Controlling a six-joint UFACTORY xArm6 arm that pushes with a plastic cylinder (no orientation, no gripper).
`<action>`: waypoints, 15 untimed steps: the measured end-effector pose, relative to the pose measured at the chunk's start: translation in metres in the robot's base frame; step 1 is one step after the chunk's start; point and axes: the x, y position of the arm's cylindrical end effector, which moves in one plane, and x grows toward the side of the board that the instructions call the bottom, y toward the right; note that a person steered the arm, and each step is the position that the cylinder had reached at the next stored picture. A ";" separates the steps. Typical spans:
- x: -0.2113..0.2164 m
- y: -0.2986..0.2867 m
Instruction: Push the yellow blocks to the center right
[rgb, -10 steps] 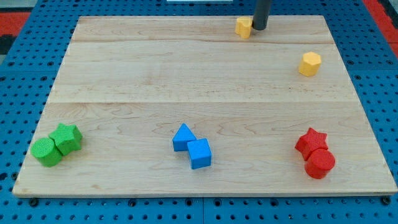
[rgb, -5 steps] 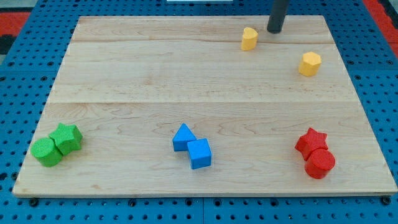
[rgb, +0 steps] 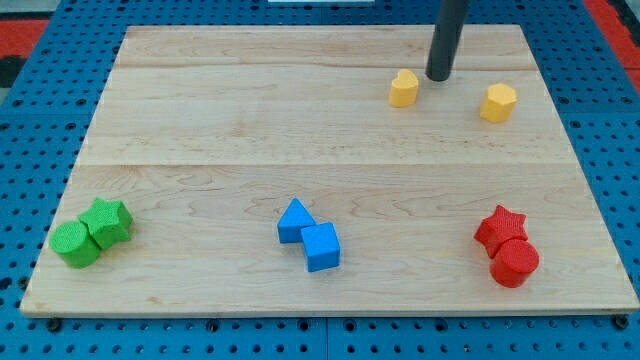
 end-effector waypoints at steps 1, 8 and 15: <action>0.023 0.054; -0.003 -0.080; 0.081 -0.096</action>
